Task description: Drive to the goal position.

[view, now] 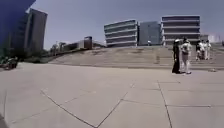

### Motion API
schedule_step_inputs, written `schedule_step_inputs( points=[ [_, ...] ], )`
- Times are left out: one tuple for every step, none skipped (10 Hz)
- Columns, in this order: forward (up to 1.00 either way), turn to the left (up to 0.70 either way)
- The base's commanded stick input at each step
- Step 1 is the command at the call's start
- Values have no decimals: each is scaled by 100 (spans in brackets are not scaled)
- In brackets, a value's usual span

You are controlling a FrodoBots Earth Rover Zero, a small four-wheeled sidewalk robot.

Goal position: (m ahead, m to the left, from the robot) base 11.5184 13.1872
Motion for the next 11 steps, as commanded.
schedule_step_inputs(
  points=[
    [100,39],
    [100,39],
    [100,17],
    [100,0],
    [100,0],
    [100,0],
    [100,0],
    [100,0],
    [100,0],
    [100,0],
    [100,0]
  ],
)
